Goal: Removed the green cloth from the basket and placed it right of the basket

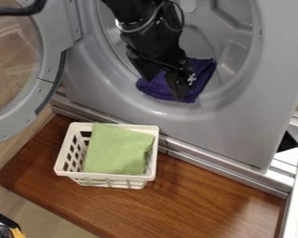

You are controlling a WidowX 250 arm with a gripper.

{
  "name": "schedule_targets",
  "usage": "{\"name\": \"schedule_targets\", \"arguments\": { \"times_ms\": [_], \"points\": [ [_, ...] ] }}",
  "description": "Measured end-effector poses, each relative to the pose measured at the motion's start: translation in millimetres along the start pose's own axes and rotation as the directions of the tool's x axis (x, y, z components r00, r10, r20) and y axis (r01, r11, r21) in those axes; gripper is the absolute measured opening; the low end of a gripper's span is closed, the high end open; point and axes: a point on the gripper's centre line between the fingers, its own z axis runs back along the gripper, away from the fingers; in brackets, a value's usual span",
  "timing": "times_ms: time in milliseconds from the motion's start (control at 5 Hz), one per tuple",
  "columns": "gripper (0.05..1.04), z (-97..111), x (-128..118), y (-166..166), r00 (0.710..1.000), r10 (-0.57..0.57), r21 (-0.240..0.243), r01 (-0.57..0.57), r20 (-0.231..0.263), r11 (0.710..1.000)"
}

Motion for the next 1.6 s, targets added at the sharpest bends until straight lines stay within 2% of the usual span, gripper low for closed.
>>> {"name": "schedule_targets", "arguments": {
  "times_ms": [200, 400, 600, 800, 1000, 1200, 1400, 1600],
  "points": [
    [1.000, -5.8, -6.7, -0.9, 1.000, 0.007, -0.006, -0.007, -0.028, 1.000],
    [1.000, -5.1, -26.4, 12.9, 0.996, 0.039, 0.068, -0.034, -0.082, 0.997],
    [1.000, -13.2, -43.2, 24.3, 0.990, 0.078, 0.095, -0.067, -0.114, 0.993],
    [1.000, -35.5, -65.4, 34.9, 0.985, 0.104, 0.117, -0.087, -0.140, 0.989],
    [1.000, -67.8, -87.9, 45.2, 0.975, 0.121, 0.134, -0.097, -0.187, 0.986],
    [1.000, -90.6, -106.1, 54.3, 0.959, 0.155, 0.169, -0.116, -0.238, 0.979],
    [1.000, -108.7, -111.7, 59.2, 0.952, 0.168, 0.174, -0.126, -0.256, 0.977],
    [0.965, -125.8, -126.0, 62.8, 0.936, 0.187, 0.193, -0.133, -0.297, 0.972]
  ]
}}
